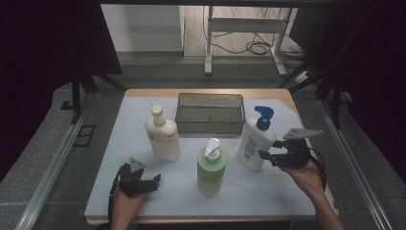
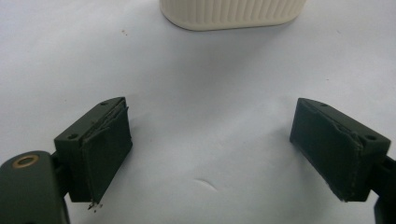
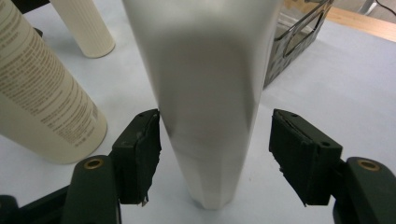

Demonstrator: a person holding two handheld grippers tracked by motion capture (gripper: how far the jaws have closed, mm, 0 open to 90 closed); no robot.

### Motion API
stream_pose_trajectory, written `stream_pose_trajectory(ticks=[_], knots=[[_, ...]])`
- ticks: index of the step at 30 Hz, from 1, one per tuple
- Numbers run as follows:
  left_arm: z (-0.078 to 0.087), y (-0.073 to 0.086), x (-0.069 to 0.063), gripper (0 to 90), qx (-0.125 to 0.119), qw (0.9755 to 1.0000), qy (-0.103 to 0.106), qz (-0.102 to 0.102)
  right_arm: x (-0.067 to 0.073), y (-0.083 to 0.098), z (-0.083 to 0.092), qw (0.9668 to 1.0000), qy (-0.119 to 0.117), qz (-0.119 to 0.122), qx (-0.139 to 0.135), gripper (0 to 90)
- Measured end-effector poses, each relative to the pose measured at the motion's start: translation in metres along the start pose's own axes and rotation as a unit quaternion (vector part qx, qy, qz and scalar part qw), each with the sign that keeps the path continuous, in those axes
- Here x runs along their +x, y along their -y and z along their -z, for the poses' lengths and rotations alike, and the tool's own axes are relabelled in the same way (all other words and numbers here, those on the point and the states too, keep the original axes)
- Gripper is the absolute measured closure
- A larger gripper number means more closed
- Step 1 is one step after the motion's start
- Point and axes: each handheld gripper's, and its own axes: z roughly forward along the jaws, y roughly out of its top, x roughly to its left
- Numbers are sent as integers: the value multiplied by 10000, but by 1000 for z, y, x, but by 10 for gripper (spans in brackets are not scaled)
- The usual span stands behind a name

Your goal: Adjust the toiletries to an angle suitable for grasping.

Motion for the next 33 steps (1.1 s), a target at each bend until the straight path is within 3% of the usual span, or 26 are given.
stream_pose_trajectory(ticks=[33], knots=[[0, 0, 0, 121, -5, 10000, 1, 22, 7, -29, -30, 9998, 106, 67, -139, 313]])
